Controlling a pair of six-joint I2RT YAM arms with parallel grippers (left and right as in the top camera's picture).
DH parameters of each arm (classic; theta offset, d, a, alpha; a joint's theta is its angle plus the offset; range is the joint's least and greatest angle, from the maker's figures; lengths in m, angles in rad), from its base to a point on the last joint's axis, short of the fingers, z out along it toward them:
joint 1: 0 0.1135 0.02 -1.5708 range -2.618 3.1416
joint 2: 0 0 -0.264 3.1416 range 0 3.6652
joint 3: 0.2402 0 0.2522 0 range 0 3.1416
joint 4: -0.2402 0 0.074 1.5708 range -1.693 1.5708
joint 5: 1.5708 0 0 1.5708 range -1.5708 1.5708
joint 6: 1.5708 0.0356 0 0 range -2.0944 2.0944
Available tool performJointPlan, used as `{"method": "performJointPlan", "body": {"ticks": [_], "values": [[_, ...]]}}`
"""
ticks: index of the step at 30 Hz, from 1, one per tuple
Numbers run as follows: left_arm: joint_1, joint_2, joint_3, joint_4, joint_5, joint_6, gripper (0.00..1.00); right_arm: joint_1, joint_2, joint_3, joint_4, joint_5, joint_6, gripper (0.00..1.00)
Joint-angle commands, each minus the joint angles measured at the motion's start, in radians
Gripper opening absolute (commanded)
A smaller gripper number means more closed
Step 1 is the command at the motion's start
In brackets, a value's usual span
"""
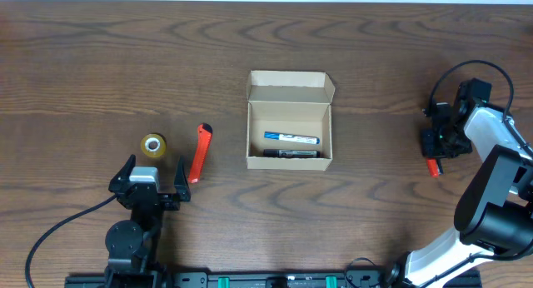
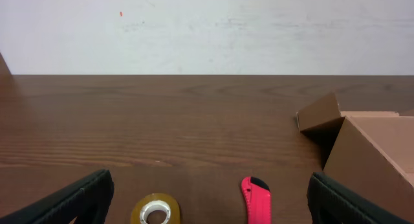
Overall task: Pack container
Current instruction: 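Move right gripper to the red utility knife and grasp it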
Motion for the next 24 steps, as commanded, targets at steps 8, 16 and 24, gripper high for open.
{"method": "performJointPlan", "body": {"ticks": [8, 16, 24], "values": [[-0.001, -0.005, -0.023, -0.032, 0.032, -0.008, 0.95, -0.007, 0.008, 0.01, 0.0, -0.044, 0.001, 0.01], [-0.001, -0.005, -0.023, -0.032, 0.032, -0.008, 0.95, -0.002, 0.002, 0.011, -0.004, -0.046, 0.031, 0.01], [-0.001, -0.005, -0.023, -0.032, 0.032, -0.008, 0.95, 0.059, -0.089, 0.102, -0.073, -0.078, 0.03, 0.01]]}}
